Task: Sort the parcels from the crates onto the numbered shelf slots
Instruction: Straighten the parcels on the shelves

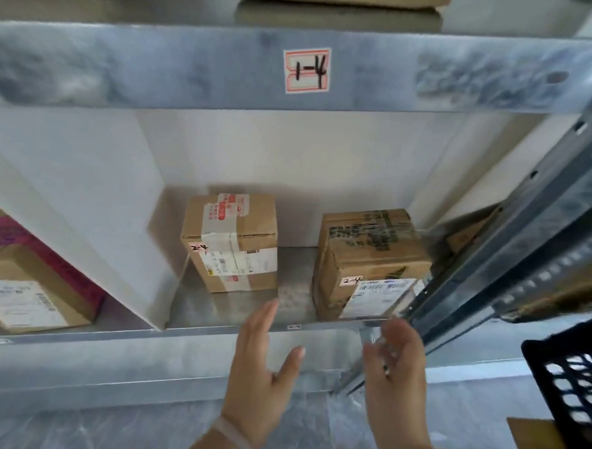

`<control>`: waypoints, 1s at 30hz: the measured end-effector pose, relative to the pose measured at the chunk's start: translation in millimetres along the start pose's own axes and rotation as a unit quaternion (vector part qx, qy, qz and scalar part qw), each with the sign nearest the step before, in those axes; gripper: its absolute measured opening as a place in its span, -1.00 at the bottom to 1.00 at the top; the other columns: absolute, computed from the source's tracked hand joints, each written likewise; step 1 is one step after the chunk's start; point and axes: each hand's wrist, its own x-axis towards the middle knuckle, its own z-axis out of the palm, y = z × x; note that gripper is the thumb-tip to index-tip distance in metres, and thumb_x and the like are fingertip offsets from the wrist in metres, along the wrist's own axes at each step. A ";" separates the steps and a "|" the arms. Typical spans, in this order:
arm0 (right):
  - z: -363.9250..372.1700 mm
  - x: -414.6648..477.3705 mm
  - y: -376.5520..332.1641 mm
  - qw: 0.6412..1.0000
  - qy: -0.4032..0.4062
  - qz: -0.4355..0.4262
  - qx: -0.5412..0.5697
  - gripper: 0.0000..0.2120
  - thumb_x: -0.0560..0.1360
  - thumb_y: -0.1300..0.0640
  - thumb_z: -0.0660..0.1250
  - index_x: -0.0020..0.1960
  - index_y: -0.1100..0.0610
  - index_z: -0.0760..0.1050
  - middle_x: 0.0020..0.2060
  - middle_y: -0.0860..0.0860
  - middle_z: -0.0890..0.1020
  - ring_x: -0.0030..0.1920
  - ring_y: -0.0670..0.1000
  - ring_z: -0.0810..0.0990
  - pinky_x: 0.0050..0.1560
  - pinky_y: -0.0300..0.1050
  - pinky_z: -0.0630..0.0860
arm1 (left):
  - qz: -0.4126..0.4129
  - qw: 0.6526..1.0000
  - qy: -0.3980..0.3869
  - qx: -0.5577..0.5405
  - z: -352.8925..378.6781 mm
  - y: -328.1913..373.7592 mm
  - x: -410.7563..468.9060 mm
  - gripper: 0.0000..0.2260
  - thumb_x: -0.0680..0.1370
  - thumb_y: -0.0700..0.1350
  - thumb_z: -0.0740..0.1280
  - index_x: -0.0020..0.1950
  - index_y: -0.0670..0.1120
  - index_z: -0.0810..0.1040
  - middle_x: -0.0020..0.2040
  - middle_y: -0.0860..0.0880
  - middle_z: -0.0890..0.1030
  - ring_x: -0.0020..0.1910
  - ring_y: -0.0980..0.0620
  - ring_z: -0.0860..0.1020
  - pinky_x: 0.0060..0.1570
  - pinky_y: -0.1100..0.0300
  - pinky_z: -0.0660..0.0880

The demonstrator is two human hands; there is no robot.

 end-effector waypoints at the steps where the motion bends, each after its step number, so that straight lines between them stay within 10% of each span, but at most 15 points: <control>1: -4.5 7.6 -4.8 1.000 0.000 0.007 0.006 -0.49 0.54 0.26 0.32 0.31 -0.20 0.29 0.30 -0.12 0.45 0.26 -0.11 0.46 0.30 -0.09 0.41 | 0.002 1.000 -0.029 0.003 8.4 7.1 3.3 -0.48 0.55 0.11 0.33 0.47 0.25 0.21 0.46 0.16 0.33 0.45 0.09 0.33 0.33 -0.14 0.42; 8: -10.7 47.6 -18.3 0.994 -0.100 -0.002 -0.032 -0.31 0.52 0.25 0.28 0.45 -0.33 0.15 0.34 -0.26 0.43 0.37 -0.12 0.37 0.37 0.12 0.37 | -0.060 0.987 -0.141 -0.054 44.4 36.2 27.0 -0.37 0.55 0.31 0.16 0.57 0.17 0.07 0.54 0.17 0.22 0.52 0.19 0.17 0.46 -0.02 0.26; 16: -0.3 87.6 -19.7 0.984 -0.173 -0.023 -0.040 -0.21 0.44 0.21 0.33 0.40 -0.46 0.09 0.19 -0.54 0.39 0.20 -0.52 0.29 0.12 -0.34 0.31 | -0.077 0.986 -0.142 -0.049 51.3 28.5 66.1 -0.34 0.56 0.20 0.17 0.61 0.11 0.01 0.55 0.16 0.22 0.53 0.20 0.13 0.51 -0.06 0.16; 25: -11.9 53.0 -14.3 0.968 -0.143 -0.114 -0.174 -0.22 0.48 0.02 0.39 0.51 -0.26 -0.02 0.47 -0.20 0.20 0.37 -0.33 0.11 0.35 -0.13 0.26 | -0.045 0.988 -0.132 0.064 15.3 19.5 42.7 -0.41 0.58 0.19 0.26 0.55 0.26 0.06 0.51 0.27 0.16 0.50 0.30 0.10 0.48 0.28 0.11; 30: 2.5 9.0 -21.0 0.898 -0.206 -0.286 -0.264 -0.29 0.49 -0.01 0.39 0.51 -0.18 0.09 0.48 -0.13 0.26 0.43 -0.06 0.27 0.28 -0.05 0.37 | 0.024 0.985 -0.056 0.160 -51.0 20.8 -1.8 -0.52 0.56 0.11 0.28 0.46 0.21 0.22 0.41 0.28 0.30 0.41 0.39 0.20 0.37 0.48 0.12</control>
